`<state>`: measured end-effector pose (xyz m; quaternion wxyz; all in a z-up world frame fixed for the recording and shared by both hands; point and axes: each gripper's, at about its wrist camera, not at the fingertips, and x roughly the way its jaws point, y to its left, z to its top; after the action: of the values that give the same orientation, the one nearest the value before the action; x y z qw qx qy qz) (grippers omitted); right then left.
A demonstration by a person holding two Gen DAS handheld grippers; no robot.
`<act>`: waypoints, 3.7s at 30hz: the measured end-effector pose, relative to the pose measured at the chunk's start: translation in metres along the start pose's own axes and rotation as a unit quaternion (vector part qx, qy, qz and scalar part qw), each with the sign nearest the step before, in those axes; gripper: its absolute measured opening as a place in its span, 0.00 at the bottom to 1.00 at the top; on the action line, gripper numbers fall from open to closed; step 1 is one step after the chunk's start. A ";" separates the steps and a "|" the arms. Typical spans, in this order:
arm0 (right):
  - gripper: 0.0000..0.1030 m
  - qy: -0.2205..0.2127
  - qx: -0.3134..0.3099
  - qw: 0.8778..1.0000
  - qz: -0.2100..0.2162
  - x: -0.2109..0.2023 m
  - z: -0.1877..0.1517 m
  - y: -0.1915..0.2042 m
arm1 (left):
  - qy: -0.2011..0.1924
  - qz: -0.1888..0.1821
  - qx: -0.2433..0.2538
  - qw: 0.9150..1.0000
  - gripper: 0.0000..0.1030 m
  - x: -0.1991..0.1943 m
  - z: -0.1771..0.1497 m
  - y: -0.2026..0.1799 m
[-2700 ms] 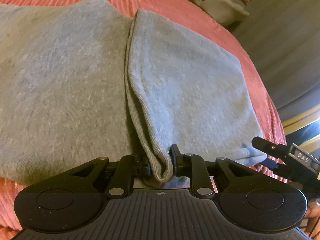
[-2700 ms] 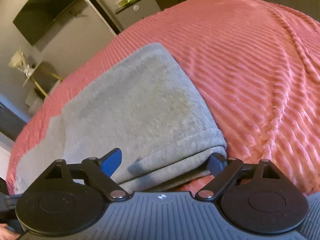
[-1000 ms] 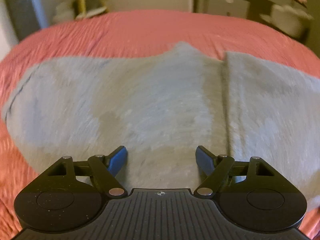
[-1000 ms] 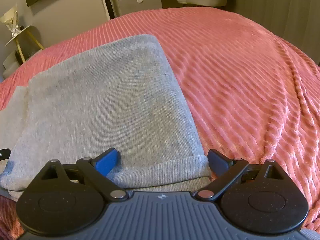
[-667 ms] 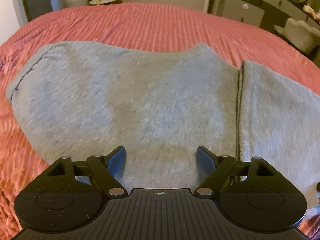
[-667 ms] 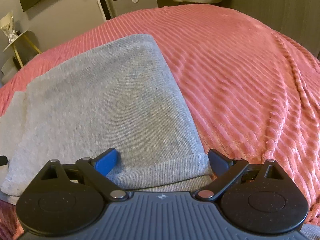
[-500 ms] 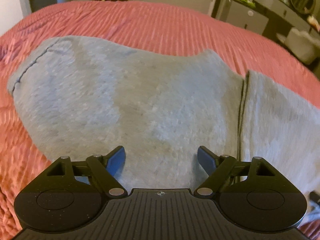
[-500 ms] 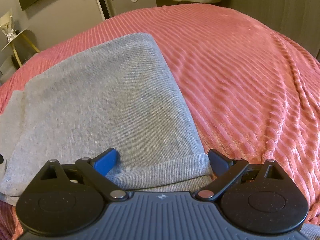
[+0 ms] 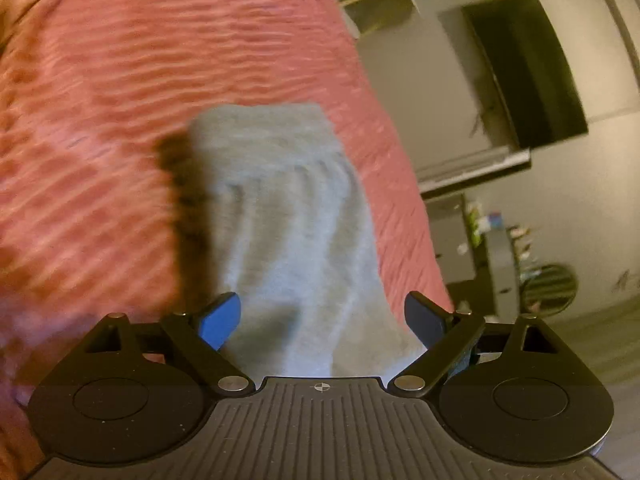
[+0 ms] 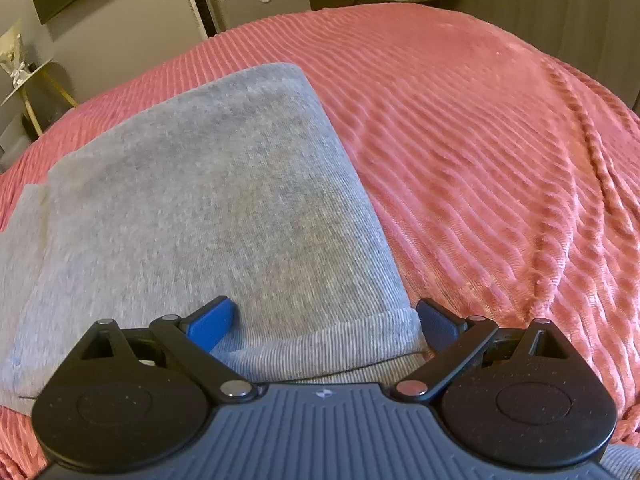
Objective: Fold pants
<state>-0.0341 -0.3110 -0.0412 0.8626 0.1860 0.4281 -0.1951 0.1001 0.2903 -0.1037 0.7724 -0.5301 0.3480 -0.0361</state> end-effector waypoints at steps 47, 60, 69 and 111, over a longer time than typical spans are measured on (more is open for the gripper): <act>0.94 -0.016 -0.001 1.000 -0.026 0.009 0.002 0.005 | 0.038 -0.046 -0.012 0.998 0.20 0.104 0.046 0.026; 0.94 -0.009 -0.011 1.000 -0.021 0.001 0.005 0.007 | 0.016 -0.076 0.074 0.994 0.19 0.064 0.029 -0.034; 0.94 -0.074 -0.021 0.997 0.005 -0.034 0.008 0.001 | 0.011 -0.124 0.262 0.957 0.19 0.034 -0.040 -0.160; 0.94 0.062 0.132 0.966 0.216 0.015 0.052 -0.029 | 0.120 0.139 0.359 0.915 0.92 0.132 -0.233 -0.172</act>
<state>-0.0058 -0.3638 -0.0285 0.8240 0.3976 0.4009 -0.0473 0.1196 -0.0255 -0.0706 0.8604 -0.1552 0.4717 -0.1145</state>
